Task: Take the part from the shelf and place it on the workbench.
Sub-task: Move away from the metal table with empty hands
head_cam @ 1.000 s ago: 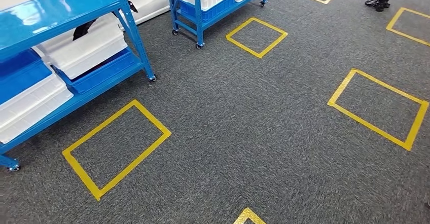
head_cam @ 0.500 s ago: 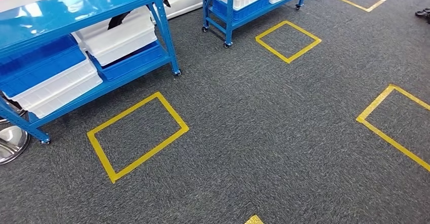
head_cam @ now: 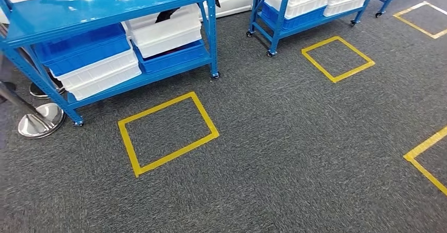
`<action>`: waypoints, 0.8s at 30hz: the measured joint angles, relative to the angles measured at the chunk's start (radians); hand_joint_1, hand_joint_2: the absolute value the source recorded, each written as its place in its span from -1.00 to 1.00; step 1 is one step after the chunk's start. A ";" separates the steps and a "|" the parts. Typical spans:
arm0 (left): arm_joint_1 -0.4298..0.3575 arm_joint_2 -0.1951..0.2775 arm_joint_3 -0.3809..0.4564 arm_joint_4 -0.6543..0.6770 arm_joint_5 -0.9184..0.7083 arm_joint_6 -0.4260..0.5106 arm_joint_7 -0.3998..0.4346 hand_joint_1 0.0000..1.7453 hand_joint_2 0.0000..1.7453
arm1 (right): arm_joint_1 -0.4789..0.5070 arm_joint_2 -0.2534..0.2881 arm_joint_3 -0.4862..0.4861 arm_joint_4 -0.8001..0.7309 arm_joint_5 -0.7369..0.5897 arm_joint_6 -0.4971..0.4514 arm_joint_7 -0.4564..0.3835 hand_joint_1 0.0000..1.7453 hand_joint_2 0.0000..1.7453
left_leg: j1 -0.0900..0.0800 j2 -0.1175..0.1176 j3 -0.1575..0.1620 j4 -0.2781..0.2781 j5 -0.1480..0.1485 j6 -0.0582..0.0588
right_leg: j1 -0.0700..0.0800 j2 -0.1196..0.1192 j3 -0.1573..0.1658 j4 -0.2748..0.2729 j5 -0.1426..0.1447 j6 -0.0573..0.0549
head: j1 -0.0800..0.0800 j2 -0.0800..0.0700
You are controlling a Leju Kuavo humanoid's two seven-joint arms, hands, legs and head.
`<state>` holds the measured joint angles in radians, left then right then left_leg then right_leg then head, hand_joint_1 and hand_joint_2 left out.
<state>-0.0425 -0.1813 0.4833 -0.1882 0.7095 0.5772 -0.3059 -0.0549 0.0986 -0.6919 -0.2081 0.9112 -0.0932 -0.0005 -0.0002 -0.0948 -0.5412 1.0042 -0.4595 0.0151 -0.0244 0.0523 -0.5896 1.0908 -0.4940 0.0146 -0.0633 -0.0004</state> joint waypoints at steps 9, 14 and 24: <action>0.000 0.000 0.002 0.000 -0.015 0.008 0.007 -1.00 -1.00 | 0.004 -0.002 -0.027 0.000 -0.023 0.031 -0.039 -1.00 -1.00 | 0.007 0.079 -0.110 0.209 -0.111 -0.050 | 0.002 -0.065 0.027 -0.058 0.004 -0.046 | 0.000 0.000; 0.006 0.001 -0.001 0.000 -0.044 -0.004 0.044 -1.00 -1.00 | 0.005 -0.002 -0.039 0.001 -0.025 0.044 -0.045 -1.00 -1.00 | 0.010 0.115 -0.086 0.149 -0.040 -0.050 | 0.005 -0.130 0.043 -0.058 -0.009 -0.041 | 0.000 0.000; 0.012 -0.005 -0.012 -0.001 -0.072 -0.062 0.018 -1.00 -1.00 | 0.001 -0.002 -0.042 0.002 -0.012 0.054 -0.044 -1.00 -1.00 | 0.005 0.096 -0.003 -0.023 0.020 0.010 | 0.003 -0.067 -0.008 0.102 -0.118 0.004 | 0.000 0.000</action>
<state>-0.0307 -0.1859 0.4713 -0.1888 0.6371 0.5157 -0.2882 -0.0544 0.0969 -0.7343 -0.2059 0.8997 -0.0395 -0.0447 0.0051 0.0016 -0.5440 0.9808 -0.4392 0.0254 -0.0211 -0.0148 -0.5973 1.1924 -0.6118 0.0185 -0.0629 -0.0004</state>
